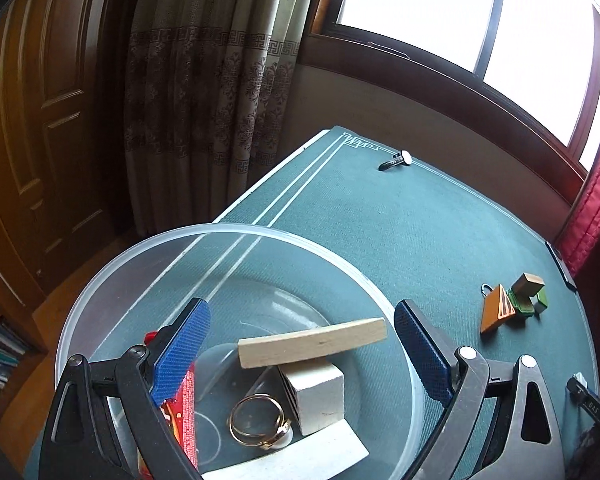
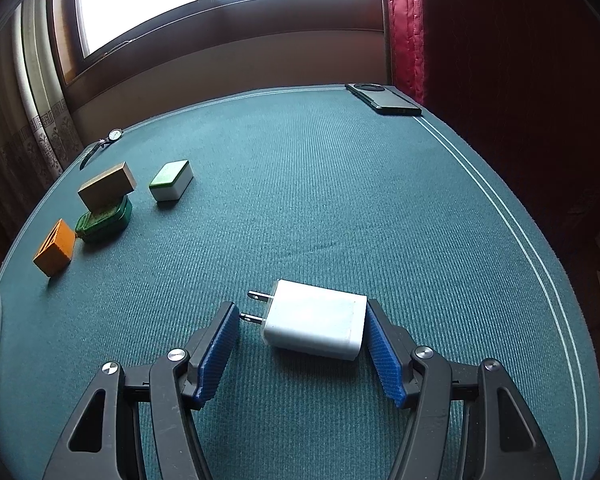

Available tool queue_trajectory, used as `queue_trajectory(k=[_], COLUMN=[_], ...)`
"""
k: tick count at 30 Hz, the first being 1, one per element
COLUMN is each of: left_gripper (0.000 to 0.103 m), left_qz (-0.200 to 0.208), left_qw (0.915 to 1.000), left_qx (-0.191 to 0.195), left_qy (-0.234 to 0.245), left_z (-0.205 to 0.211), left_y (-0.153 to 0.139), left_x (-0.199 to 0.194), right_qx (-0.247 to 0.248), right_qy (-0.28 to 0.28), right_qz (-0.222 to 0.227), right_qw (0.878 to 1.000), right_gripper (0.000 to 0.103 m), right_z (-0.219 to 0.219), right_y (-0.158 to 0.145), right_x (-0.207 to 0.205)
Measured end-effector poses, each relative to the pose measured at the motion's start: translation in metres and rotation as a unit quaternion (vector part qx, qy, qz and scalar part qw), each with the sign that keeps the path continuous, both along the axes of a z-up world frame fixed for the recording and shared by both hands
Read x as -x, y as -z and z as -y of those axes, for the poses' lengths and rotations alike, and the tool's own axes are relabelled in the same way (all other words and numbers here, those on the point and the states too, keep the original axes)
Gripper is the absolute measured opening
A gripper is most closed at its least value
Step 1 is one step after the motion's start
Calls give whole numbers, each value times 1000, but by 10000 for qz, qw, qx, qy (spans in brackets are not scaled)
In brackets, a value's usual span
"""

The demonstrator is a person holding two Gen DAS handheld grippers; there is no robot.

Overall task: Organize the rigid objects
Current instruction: 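Carry the plank over the clear bowl and open the left tool, then carry the white charger into the bowl and open the right tool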

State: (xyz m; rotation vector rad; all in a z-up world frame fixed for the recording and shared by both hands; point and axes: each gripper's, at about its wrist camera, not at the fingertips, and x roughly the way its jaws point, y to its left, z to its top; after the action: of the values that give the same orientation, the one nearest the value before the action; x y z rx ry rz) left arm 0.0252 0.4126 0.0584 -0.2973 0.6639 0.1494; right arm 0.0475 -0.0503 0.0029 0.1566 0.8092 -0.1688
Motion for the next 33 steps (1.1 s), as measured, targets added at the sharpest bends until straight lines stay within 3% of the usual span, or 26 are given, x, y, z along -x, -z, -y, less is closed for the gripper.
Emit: queue_trajectory(k=[16,24,33], left_gripper=[94,94,94], left_qz=[149,201,191], left_qw=[9998,9997,9992], left_qx=[25,138,222], left_qy=[102,-100,-263], left_z=[-10,-31,-50], left_y=[-8,-9,-7], left_x=[25,35,42], right_qx=[-203,-550,-810], right_qy=[-78,-1182,-2575], right_qz=[74,116,236], right_qw=[9997,9914,9626], right_gripper=[64,64,64], right_z=[-14,-91,-199], right_y=[-3,-15,-35], right_x=[8,9,7])
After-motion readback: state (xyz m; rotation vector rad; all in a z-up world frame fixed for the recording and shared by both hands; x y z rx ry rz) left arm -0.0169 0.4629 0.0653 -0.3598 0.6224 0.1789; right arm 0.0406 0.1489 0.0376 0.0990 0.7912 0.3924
